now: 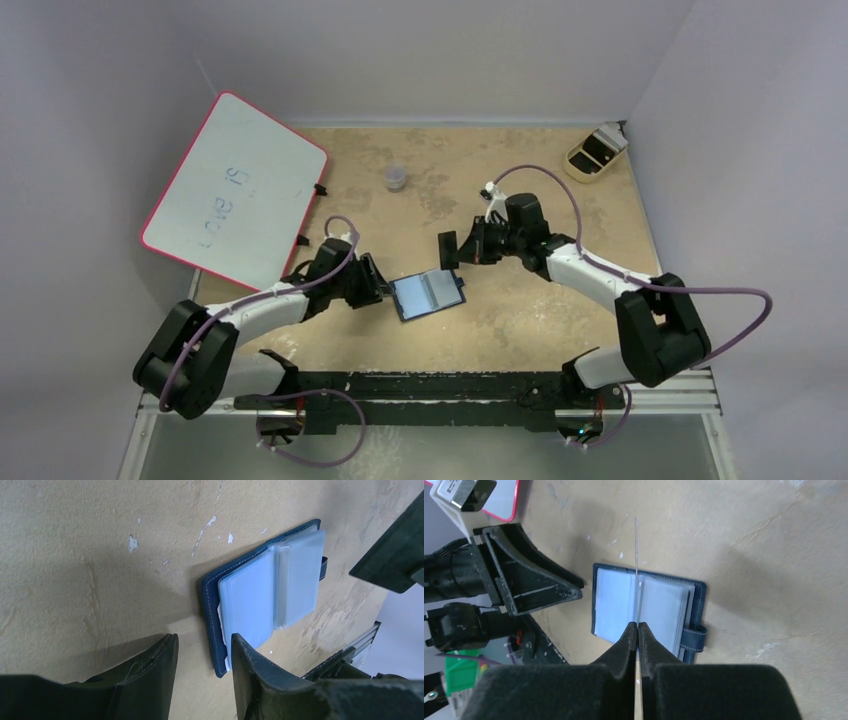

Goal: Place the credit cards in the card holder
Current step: Insert the credit card into the card holder.

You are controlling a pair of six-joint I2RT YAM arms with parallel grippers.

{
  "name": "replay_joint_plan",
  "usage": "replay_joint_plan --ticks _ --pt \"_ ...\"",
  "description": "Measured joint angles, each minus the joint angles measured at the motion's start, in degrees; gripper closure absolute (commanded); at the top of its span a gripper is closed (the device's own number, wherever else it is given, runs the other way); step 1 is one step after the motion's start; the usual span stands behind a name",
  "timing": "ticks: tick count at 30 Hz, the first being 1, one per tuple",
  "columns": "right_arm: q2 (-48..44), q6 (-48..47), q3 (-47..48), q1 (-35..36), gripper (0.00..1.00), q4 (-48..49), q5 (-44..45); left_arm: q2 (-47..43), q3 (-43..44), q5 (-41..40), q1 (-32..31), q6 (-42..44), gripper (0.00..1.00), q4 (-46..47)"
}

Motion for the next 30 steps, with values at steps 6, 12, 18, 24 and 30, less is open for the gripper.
replay_joint_plan --ticks 6,12,18,24,30 --pt "0.1 2.9 -3.3 0.3 1.00 3.5 -4.1 2.8 -1.7 1.1 0.0 -1.9 0.56 6.1" --pt "1.1 5.0 -6.5 0.9 1.00 8.4 -6.4 4.3 -3.6 1.8 0.0 -4.0 0.55 13.2" --pt "6.1 5.9 -9.2 1.1 1.00 10.9 -7.3 4.8 -5.2 2.8 0.0 -6.5 0.55 17.9" --pt "9.2 8.0 -12.0 1.2 1.00 16.3 -10.3 5.2 -6.5 4.9 0.0 -9.2 0.56 23.7" --pt "11.6 9.5 -13.0 1.2 1.00 19.9 -11.7 5.4 -6.6 6.1 0.0 -10.4 0.65 27.7"
